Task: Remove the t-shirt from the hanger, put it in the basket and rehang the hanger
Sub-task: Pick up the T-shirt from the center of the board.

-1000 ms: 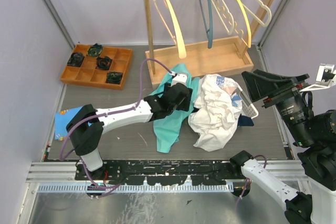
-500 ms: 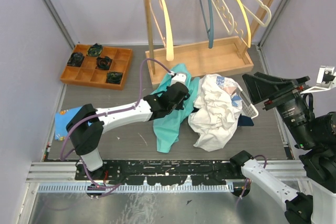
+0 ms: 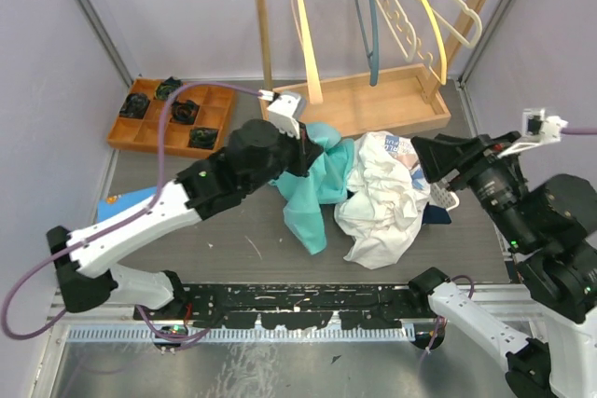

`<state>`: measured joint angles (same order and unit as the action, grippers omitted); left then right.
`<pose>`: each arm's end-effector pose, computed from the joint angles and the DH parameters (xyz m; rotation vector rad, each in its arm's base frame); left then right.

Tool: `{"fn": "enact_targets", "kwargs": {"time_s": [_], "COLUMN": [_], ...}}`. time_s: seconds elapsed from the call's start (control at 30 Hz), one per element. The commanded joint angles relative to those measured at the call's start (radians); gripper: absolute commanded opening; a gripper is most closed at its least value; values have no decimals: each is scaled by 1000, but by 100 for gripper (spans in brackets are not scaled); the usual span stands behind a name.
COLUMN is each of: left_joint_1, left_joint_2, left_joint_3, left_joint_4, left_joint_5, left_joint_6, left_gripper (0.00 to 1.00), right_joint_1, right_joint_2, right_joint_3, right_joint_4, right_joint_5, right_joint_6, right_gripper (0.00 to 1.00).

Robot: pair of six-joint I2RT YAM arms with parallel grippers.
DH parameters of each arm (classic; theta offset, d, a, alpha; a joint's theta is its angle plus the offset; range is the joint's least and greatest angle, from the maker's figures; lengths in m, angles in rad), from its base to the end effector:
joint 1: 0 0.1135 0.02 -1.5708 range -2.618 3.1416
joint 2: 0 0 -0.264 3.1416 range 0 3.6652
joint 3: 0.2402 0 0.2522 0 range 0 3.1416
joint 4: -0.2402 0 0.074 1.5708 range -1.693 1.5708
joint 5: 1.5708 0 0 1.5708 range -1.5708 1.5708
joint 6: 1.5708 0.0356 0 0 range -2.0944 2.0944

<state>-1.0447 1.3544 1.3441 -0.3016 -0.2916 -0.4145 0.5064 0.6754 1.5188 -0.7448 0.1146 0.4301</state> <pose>0.1654 -0.2645 0.3956 0.4006 1.8928 -0.7233 0.0377 0.0163 0.5122 0.0379 1.5088 0.6733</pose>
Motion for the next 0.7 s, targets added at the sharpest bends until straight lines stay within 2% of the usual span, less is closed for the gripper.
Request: {"fn": "enact_targets", "kwargs": {"time_s": [0.0,0.13,0.23,0.37,0.57,0.67], "left_joint_1": [-31,-53,-70,-91,-108,-115], "left_joint_2": [-76,-108,-94,-45,4,34], "left_joint_3": [113,207,286,391,533,596], "left_joint_4": [-38,-67,-100,-143,-171,-181], "left_joint_5": [124,168,176,176,166,165], "left_joint_6": [37,23,24,34,44,54], "left_gripper": [0,0,0,0,0,0], "right_joint_1": [-5,-4,-5,-5,-4,-5], "right_joint_2": [52,51,10,-51,-61,-51], "right_joint_3": [-47,-143,-249,-358,-411,-430], "right_joint_4": [-37,-13,68,174,228,277], "right_joint_5": [-35,-191,-348,-411,-504,-535], "right_joint_6": [-26,-57,-97,-133,-232,-243], "right_gripper": [65,67,68,70,77,78]}}
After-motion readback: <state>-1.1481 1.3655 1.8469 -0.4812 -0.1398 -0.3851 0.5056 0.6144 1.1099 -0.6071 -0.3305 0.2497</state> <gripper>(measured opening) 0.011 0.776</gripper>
